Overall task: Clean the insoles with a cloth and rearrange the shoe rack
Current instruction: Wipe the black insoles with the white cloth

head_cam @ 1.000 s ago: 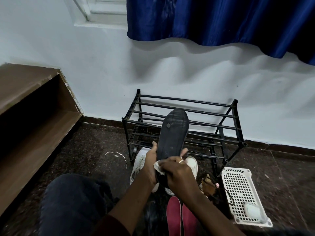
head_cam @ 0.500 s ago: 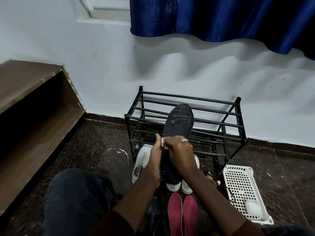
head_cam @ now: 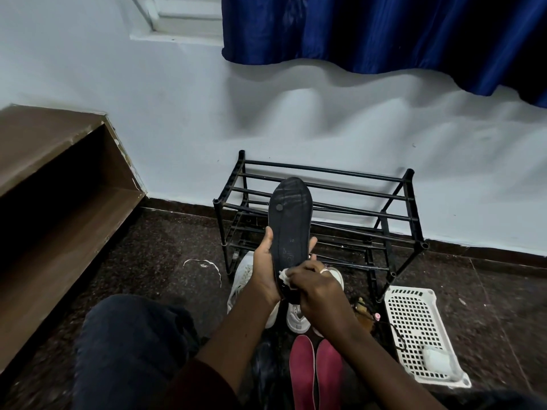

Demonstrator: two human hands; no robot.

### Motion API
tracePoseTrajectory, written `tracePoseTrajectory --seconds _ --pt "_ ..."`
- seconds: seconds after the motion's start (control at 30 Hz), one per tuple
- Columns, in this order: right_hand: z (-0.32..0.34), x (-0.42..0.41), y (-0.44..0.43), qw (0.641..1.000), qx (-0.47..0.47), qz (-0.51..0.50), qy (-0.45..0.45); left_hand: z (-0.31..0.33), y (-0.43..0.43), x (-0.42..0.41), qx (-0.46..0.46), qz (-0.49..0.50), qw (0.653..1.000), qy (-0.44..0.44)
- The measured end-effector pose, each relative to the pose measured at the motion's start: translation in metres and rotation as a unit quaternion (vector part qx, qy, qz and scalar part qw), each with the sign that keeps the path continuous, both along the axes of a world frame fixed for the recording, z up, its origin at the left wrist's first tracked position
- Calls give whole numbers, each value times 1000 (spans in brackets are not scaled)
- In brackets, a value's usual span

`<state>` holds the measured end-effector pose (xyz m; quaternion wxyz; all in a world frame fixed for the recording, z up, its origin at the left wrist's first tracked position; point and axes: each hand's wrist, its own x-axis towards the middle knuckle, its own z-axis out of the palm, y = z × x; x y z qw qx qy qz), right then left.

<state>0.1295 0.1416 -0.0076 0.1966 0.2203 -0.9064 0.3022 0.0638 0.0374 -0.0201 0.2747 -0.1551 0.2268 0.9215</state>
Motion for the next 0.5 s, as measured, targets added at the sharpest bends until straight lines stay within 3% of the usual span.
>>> tracePoseTrajectory --seconds 0.1,0.23,0.33,0.5 --pt "4 -9 -3 997 32 -65 10 1 6 7 -27 -38 999 11" --pt "0 0 -15 988 -46 -143 -37 1 11 6 -30 -33 999 14" --pt "-7 16 -17 989 -82 -104 -60 0 10 -3 -5 -4 1000 15" --pt "1 25 -5 998 -56 -30 29 -3 3 -11 28 45 998 18"
